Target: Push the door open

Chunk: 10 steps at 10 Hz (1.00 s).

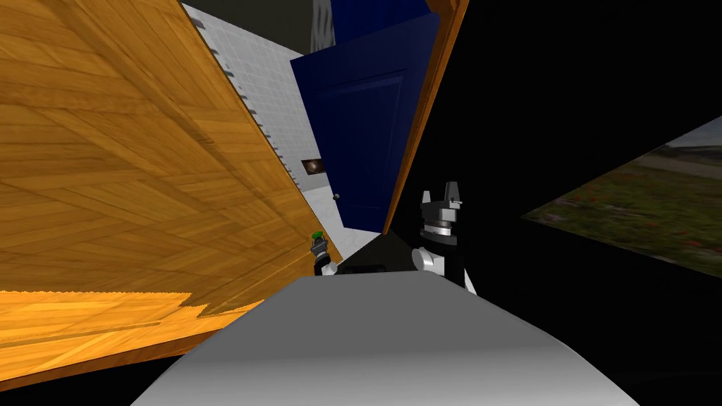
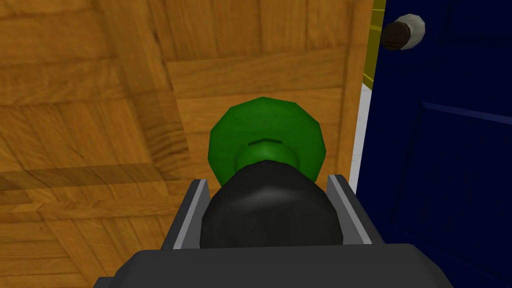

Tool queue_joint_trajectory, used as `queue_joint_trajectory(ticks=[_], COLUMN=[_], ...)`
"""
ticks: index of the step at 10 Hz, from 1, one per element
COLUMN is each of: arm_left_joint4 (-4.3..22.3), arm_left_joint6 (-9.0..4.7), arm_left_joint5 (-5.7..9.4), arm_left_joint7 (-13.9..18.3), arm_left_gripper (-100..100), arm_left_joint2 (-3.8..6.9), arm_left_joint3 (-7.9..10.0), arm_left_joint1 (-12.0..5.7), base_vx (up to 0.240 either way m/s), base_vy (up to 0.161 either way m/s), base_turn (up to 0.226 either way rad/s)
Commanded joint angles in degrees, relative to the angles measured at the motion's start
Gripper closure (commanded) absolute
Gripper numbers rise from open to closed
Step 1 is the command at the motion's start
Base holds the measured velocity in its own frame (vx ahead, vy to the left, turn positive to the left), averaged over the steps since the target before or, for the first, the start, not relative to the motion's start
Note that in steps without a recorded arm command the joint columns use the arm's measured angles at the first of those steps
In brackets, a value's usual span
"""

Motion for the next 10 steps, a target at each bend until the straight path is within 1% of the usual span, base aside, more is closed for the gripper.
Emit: queue_joint_trajectory(ticks=[1, 2, 3, 6, 7, 8, 10], arm_left_joint4=[-0.2, -0.1, 0.0, 0.6, 0.7, 0.9, 1.1], arm_left_joint6=[-0.53, -0.66, -0.94, -2.04, -2.25, -2.69, -3.13], arm_left_joint5=[0.45, 0.68, 1.18, 3.12, 3.49, 4.26, 5.04], arm_left_joint7=[-0.5, -0.6, -1.0, -2.3, -2.6, -3.1, -3.7], arm_left_gripper=[100, 100, 100, 100, 100, 100, 100], arm_left_joint2=[0.31, 0.39, 0.55, 0.86, 0.87, 0.85, 0.77], arm_left_joint3=[0.86, 1.21, 1.98, 4.98, 5.54, 6.73, 7.94], arm_left_joint1=[-0.29, -0.39, -0.62, -1.51, -1.68, -2.03, -2.39], base_vx=[0.156, 0.159, 0.172, 0.204, 0.155, 0.149, 0.144], base_vy=[0.035, 0.067, 0.067, 0.076, 0.091, 0.095, 0.065], base_turn=[0.003, 0.001, -0.016, -0.01, -0.001, -0.045, 0.003])
